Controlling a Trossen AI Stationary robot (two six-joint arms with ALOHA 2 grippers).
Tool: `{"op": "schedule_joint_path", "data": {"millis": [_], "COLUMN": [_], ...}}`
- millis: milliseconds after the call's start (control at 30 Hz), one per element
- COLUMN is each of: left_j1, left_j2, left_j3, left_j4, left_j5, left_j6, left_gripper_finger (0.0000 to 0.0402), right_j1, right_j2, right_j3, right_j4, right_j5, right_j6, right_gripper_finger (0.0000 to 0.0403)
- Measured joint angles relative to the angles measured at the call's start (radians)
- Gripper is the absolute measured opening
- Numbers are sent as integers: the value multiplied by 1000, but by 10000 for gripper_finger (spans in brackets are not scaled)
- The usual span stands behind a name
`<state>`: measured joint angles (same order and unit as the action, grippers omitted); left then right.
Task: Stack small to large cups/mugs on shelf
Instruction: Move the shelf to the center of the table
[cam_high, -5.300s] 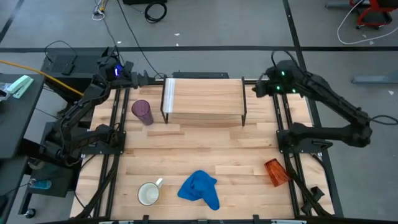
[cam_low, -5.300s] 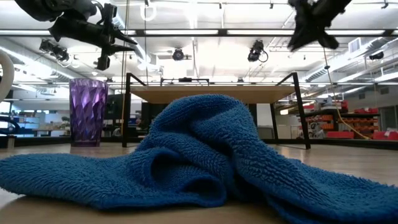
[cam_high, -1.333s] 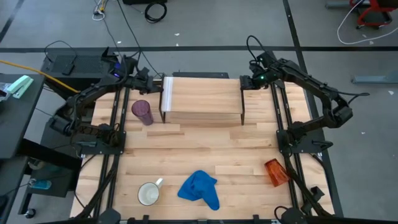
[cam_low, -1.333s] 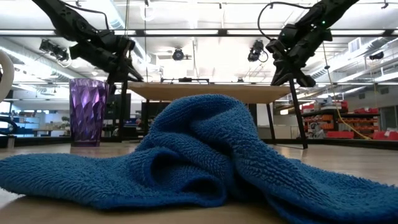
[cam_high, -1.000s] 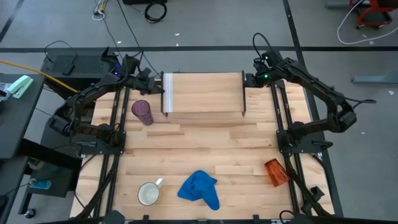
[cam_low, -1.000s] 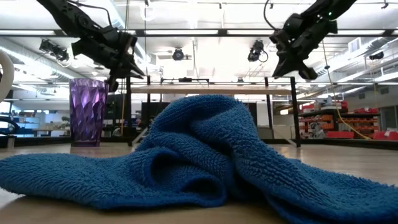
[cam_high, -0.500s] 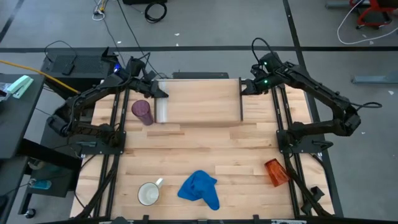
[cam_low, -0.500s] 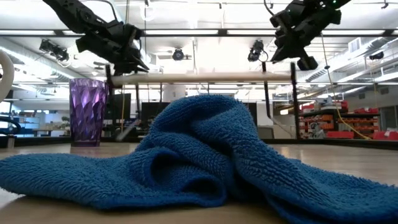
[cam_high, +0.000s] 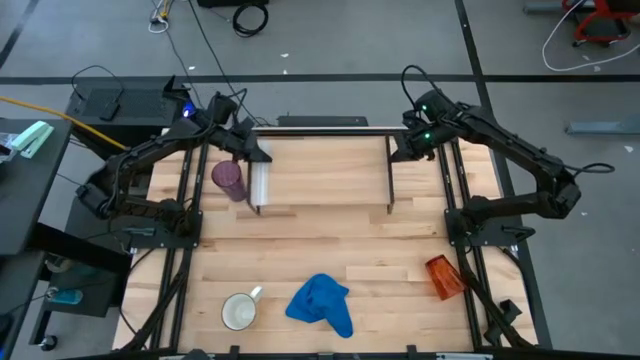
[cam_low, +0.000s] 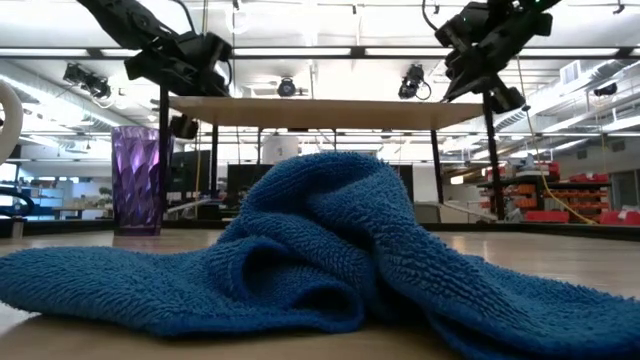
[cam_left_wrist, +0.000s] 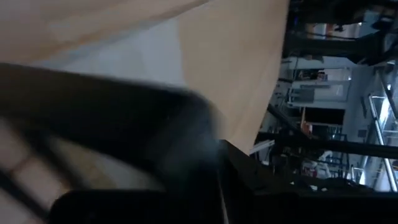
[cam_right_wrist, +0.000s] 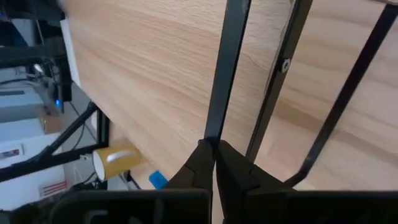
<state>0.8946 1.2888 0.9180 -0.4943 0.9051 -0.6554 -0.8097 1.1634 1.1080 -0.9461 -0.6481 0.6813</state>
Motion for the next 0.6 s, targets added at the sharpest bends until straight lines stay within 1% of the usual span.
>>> {"op": "schedule_joint_path", "data": {"millis": [133, 300, 500, 600], "left_j1": [-20, -44, -64, -68], "left_j2": [0, 8, 12, 12], "left_j3": [0, 0, 2, 2], "left_j4": [-21, -21, -17, -24], "left_j5": [-8, -8, -30, -40], "left_j6": [-2, -26, -44, -49], "left_gripper_finger": [14, 14, 12, 13], "right_j1": [6, 50, 118, 130], "right_j2": [-29, -54, -28, -5], "right_j3": [0, 0, 0, 0], "right_j4": [-20, -84, -104, -108], "right_j5": [7, 23, 35, 41], "right_j6": [44, 87, 112, 108], "right_gripper_finger": [11, 11, 11, 11]}}
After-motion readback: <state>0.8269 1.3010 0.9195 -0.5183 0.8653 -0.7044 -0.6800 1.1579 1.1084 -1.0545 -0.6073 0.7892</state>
